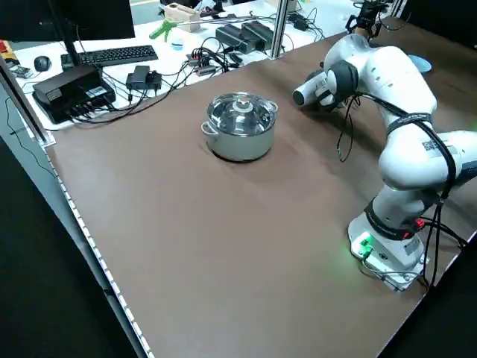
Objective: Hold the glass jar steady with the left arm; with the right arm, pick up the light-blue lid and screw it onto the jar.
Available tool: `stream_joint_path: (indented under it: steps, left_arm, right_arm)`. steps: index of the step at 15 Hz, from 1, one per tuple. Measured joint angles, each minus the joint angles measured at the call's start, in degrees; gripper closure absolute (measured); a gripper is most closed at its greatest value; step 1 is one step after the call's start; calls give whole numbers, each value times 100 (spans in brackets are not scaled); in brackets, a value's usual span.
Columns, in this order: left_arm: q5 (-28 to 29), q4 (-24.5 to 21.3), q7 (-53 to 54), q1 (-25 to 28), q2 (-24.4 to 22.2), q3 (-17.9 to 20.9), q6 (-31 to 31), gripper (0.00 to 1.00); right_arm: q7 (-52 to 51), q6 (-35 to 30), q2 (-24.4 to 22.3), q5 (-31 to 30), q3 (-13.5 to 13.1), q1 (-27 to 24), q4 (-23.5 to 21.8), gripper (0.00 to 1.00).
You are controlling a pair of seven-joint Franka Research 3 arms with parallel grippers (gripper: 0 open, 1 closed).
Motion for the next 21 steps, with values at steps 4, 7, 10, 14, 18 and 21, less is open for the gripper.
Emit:
stream_joint_path:
  steps: [4, 7, 10, 14, 18, 21]
  left_arm:
    - [0, 0, 13, 1, 0, 0, -5, 7]
    - [0, -1, 13, 4, 0, 0, -9, 7]
    - [0, -1, 13, 8, 0, 0, -10, 7]
    - [13, -7, 32, 23, 5, 38, 71, 2]
    - [47, -30, 60, 115, 38, 125, 98, 1]
    - [52, -52, 61, 173, 47, 125, -3, 1]
  right_arm:
    - [-1139, -32, -184, -61, -26, -246, 55, 0]
    - [-2306, -165, -347, -61, -24, -639, 65, 0]
    - [-3602, -456, -473, -61, -26, -943, 72, 0]
    - [-5617, -892, -641, -86, -34, -1423, 81, 0]
    - [-7464, -1240, -973, -87, -37, -2067, 94, 0]
    - [-8166, -1644, -1222, -95, -40, -2332, 99, 0]
